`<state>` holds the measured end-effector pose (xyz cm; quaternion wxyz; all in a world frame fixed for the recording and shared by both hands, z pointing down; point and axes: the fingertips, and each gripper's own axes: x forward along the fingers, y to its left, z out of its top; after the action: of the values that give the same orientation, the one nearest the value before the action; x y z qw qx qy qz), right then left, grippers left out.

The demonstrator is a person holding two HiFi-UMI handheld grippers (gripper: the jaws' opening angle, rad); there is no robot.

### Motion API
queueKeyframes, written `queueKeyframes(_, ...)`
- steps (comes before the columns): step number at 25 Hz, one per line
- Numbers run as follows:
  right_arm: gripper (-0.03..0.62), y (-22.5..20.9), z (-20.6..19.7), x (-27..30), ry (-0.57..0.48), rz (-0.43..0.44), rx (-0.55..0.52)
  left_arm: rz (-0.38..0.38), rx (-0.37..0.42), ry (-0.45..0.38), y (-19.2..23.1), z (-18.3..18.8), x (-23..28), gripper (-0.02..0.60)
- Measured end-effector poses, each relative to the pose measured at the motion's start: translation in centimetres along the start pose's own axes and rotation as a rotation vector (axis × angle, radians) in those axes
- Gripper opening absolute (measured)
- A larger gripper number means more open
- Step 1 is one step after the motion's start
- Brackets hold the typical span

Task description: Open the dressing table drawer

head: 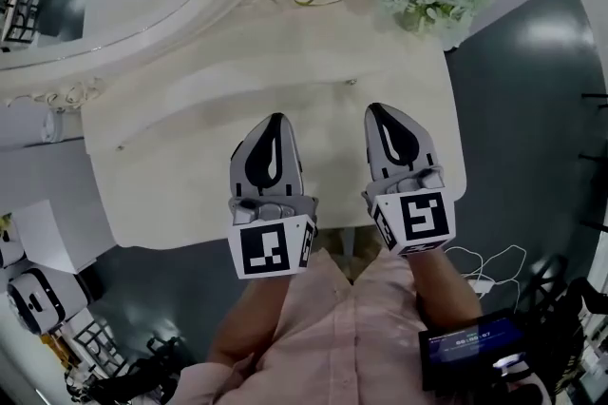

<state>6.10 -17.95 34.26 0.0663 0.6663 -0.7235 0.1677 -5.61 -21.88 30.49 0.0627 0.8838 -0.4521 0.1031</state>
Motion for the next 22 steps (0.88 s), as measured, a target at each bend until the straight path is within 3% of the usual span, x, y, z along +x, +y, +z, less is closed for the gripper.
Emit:
queueKeyframes(7, 0.020, -0.4, -3.2, 1.8, 0.057, -0.003, 0.016, 0.008, -0.013, 0.044, 0.4, -2.9, 1.0, 0.021)
queueKeyframes(19, 0.021, -0.8, -4.8, 3.9, 0.103, 0.020, 0.014, 0.038, -0.027, 0.072, 1.3, -4.3, 2.1, 0.021)
queueKeyframes(22, 0.050, -0.8, -5.2, 4.5, 0.115, 0.034, 0.017, 0.038, -0.031, 0.079, 1.4, -4.7, 2.4, 0.021)
